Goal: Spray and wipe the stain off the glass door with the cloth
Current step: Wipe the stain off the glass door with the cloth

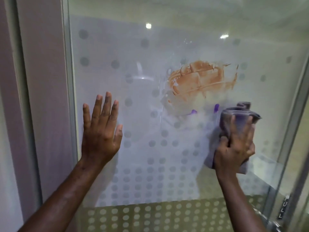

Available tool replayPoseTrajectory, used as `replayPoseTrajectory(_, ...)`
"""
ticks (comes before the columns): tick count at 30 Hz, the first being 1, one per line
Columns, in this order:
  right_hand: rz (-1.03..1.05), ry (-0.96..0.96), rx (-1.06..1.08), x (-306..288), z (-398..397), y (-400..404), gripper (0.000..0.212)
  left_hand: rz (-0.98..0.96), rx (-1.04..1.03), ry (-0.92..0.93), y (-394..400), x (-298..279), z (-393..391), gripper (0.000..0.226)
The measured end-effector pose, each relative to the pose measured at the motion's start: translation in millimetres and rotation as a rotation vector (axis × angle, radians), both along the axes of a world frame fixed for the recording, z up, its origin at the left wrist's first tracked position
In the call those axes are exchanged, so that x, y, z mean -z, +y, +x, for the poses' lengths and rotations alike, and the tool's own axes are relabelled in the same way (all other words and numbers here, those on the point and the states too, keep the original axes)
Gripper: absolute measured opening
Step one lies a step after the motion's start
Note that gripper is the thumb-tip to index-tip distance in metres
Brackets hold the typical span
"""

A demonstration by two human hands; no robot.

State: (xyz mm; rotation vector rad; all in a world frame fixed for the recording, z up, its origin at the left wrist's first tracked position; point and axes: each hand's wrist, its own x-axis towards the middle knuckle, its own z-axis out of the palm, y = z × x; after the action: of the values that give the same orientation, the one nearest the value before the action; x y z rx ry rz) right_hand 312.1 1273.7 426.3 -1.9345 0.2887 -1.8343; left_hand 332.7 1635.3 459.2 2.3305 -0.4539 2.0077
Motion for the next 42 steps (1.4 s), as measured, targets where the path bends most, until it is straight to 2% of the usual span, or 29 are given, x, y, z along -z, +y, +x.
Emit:
replayPoseTrajectory(2,0.166,-0.066,-0.089,-21.0,1.5,11.3,0.066,0.002,-0.009,-0.005,-0.9,0.2,0.4,0.064)
replayPoseTrajectory(4,0.195,-0.086,-0.094,-35.3,3.4,31.3,0.062,0.004,-0.019,-0.008,-2.0,0.2,0.6,0.065)
replayPoseTrajectory(7,-0.034,-0.030,-0.044,-39.4,3.9,83.7,0.069,0.003,-0.019,-0.016,-2.6,0.5,1.4,0.065)
replayPoseTrajectory(10,-0.447,0.010,-0.060,-20.2,0.5,145.5,0.064,-0.003,0.000,-0.021,-0.7,-0.3,1.9,0.064)
replayPoseTrajectory(12,-0.662,0.034,-0.072,-2.5,-1.1,157.4,0.060,-0.004,0.017,-0.022,0.5,-0.6,1.7,0.063)
replayPoseTrajectory(15,-0.716,0.015,-0.055,5.5,-1.3,125.6,0.063,-0.001,0.023,-0.021,2.1,-0.6,0.7,0.063)
replayPoseTrajectory(19,-0.594,-0.052,-0.024,3.5,1.8,66.8,0.069,0.004,0.018,-0.010,3.1,-0.7,0.2,0.064)
replayPoseTrajectory(23,-0.229,-0.081,0.057,-19.5,8.7,16.7,0.068,0.000,0.010,-0.014,2.3,0.1,0.1,0.063)
replayPoseTrajectory(26,0.008,-0.111,-0.034,-56.2,9.2,5.5,0.067,-0.001,0.011,-0.019,1.9,0.3,0.5,0.063)
replayPoseTrajectory(30,0.201,-0.188,-0.142,-123.8,9.2,6.9,0.053,-0.002,0.011,-0.026,0.6,0.4,1.7,0.064)
replayPoseTrajectory(32,0.231,-0.206,-0.187,-162.5,8.5,18.1,0.049,-0.003,0.012,-0.029,0.8,-0.1,2.4,0.064)
replayPoseTrajectory(34,0.107,-0.180,-0.186,-191.5,8.1,43.9,0.049,-0.004,0.013,-0.033,0.8,0.0,2.8,0.064)
replayPoseTrajectory(37,-0.290,-0.097,-0.155,-199.9,6.7,100.1,0.056,0.000,0.013,-0.034,1.4,0.0,3.9,0.065)
replayPoseTrajectory(39,-0.563,-0.014,-0.113,-178.3,5.5,131.0,0.054,-0.002,0.014,-0.035,2.4,0.1,4.8,0.065)
replayPoseTrajectory(42,-0.802,0.027,-0.091,-129.1,2.2,141.2,0.051,-0.006,0.025,-0.035,2.8,0.3,4.5,0.065)
